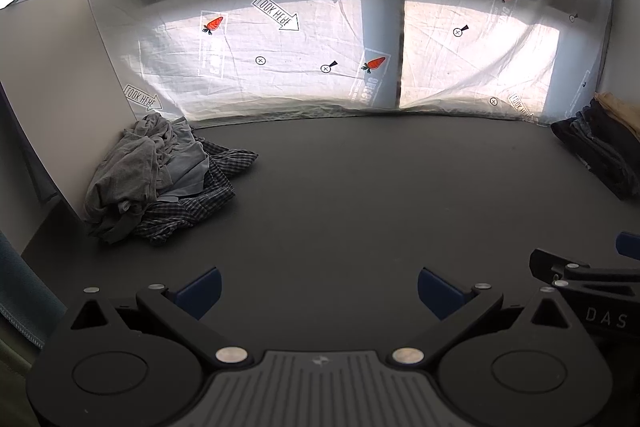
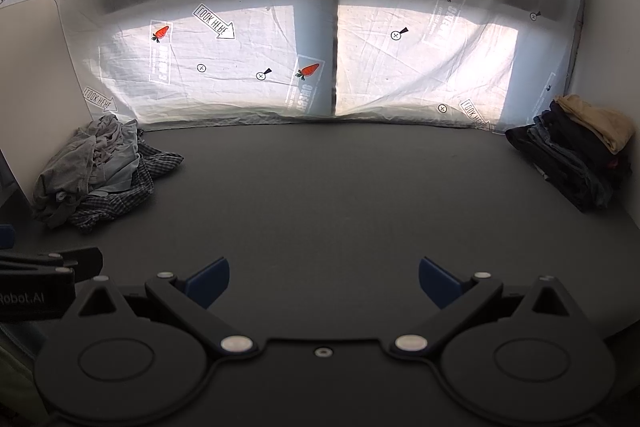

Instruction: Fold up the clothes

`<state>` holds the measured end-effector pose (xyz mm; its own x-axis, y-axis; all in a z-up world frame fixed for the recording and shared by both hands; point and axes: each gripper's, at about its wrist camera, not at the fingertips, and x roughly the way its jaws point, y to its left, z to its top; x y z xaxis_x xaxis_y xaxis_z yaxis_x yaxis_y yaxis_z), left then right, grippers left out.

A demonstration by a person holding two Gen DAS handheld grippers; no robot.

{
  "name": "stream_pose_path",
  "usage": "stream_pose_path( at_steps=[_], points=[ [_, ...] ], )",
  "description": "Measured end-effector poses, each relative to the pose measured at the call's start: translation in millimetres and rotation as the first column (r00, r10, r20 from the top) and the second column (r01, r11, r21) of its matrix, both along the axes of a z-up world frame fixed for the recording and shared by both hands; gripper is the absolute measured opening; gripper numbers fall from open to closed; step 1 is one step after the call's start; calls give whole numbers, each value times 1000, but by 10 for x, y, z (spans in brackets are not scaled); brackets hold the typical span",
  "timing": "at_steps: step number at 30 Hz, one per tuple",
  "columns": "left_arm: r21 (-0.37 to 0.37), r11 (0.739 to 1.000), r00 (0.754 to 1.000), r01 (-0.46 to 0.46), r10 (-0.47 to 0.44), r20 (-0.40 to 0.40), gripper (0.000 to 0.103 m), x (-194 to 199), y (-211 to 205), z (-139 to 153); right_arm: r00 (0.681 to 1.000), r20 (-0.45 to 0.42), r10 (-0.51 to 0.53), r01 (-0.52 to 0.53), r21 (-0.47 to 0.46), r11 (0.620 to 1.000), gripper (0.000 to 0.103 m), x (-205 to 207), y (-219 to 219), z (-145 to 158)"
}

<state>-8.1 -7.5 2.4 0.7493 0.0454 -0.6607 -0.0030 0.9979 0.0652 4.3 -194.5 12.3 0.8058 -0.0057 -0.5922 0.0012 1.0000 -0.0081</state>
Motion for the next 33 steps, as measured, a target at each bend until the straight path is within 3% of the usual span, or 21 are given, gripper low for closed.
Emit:
stream_pose_path(
  at_steps=[17, 21, 27, 33],
  points=[
    [2, 1000, 1000, 10, -10, -18, 103, 96, 59, -42, 1000, -3, -11, 11, 14, 1000, 102, 74, -3, -30],
    [-29, 1000, 999, 1, -2, -42, 103, 197, 38, -146, 1000, -11, -20, 20, 26, 999, 102, 129, -121, -108],
    [-73, 997, 996, -17, 10, -90, 103, 550, -144, -284, 998, -21, -62, 63, 49, 997, 102, 464, -462, -166],
    [-110, 991, 987, -70, 53, -153, 103, 1071, -311, -451, 996, -69, -58, 65, 109, 992, 103, 1124, -774, -313]
  ],
)
